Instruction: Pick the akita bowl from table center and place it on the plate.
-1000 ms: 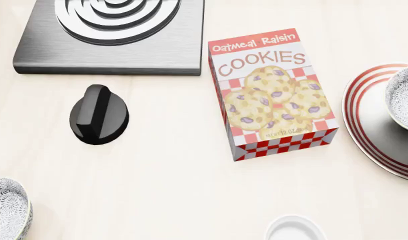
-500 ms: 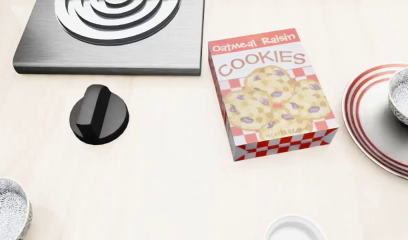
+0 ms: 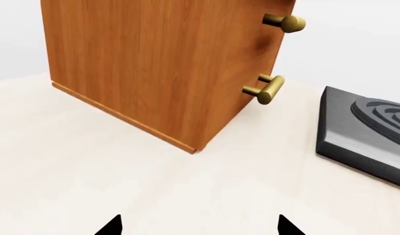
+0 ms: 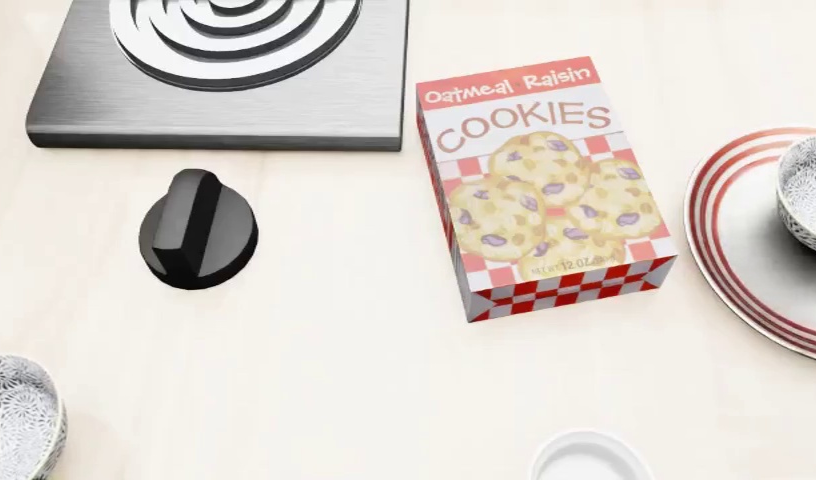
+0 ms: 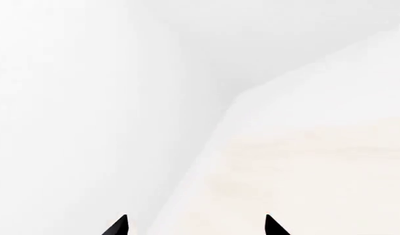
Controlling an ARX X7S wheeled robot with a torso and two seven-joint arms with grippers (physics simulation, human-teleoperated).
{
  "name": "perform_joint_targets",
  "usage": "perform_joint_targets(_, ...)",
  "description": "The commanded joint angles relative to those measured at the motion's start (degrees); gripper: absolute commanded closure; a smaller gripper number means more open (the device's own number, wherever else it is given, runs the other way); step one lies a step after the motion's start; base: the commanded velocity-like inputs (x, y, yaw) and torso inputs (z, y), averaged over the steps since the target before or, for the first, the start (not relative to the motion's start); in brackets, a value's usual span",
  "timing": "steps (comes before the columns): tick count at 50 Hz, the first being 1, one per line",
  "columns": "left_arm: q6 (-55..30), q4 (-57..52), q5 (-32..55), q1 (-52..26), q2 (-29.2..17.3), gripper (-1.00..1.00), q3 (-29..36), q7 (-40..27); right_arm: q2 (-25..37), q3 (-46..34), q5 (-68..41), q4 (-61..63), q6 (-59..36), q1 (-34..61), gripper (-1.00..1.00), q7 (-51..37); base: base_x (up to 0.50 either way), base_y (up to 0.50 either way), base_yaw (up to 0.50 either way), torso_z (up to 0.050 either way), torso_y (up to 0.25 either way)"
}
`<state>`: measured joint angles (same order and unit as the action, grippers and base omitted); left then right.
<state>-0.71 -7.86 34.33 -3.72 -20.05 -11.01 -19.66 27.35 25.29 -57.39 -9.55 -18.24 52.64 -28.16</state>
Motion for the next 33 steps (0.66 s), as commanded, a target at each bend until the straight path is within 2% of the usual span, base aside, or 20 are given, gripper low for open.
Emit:
perform_joint_targets(1, 0.0, 0.3, 0.0, -0.1, 0.0, -1.0, 0.4, -0.1, 1.0, -1.5, 3.9, 13.4, 4.2, -2.1, -1.0, 0.4, 0.0, 0.0, 0.0, 0.0, 0.0)
perform_joint_targets(9, -0.1, 0.3, 0.1, -0.2, -0.1, -1.0, 0.6, -0.2, 1.7, -2.6, 3.1, 18.1, 3.3, -1.8, -1.0, 0.4, 0.0, 0.0, 0.0, 0.0, 0.0)
perform_joint_targets(20, 0.1, 0.4, 0.0, -0.1, 0.0, -1.0, 0.9, 0.0, 4.9, -8.2, 6.5, 28.9, 2.5, -3.0, -1.0, 3.6, 0.0, 0.0, 0.0, 0.0, 0.0)
perform_joint_targets(33, 0.0, 0.3, 0.1, -0.2, -0.2, -1.0, 1.0, -0.2, 5.4, -8.7, 7.8, 32.5, 3.4, -3.8, -1.0, 3.9, 0.0, 0.0, 0.0, 0.0, 0.0)
